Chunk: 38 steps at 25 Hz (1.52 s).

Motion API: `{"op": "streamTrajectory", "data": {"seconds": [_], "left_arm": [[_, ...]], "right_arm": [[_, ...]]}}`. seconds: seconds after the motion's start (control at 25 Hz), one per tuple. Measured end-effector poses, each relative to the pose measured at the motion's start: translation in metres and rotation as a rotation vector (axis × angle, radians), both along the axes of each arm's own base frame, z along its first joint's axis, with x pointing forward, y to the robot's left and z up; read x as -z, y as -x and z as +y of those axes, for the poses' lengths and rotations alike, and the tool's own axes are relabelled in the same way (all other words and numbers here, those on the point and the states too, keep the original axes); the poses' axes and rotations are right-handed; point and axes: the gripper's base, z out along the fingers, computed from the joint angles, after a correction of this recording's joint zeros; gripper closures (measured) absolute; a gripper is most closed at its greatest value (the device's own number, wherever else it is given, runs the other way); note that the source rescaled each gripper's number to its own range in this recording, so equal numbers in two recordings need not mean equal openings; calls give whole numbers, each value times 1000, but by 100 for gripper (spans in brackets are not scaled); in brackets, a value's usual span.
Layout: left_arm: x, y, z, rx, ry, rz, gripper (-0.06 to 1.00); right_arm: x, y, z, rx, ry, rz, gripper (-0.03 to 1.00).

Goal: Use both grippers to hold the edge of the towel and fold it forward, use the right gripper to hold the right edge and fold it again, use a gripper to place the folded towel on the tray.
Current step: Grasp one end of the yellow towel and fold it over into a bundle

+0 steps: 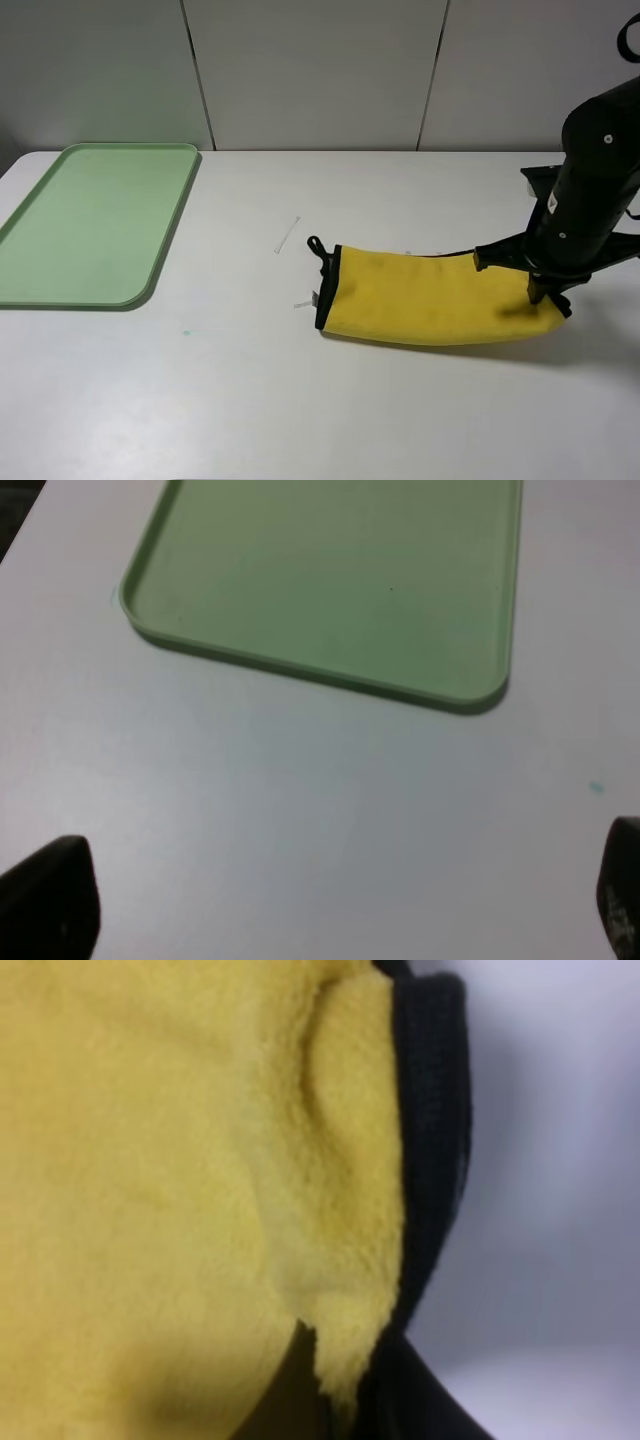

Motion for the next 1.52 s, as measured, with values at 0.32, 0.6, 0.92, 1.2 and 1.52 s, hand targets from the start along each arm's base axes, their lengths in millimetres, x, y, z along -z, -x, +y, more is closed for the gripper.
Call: {"op": "streamTrajectory", "data": {"seconds": [0.32, 0.6, 0.92, 1.2, 1.52], "left_arm": [[0, 0, 0, 0, 0, -1, -6], [0, 0, 0, 0, 0, -1, -6], [0, 0, 0, 0, 0, -1, -6], [0, 0, 0, 0, 0, -1, -6], [0, 0, 0, 0, 0, -1, -6]], "right_arm": [[-36, -16, -4, -90, 114, 47, 94], [-60, -27, -7, -138, 190, 34, 94], [-63, -27, -4, -108, 155, 22, 94], [-62, -25, 17, -153, 92, -13, 94], [-62, -15, 54, -281, 69, -48, 94]]}}
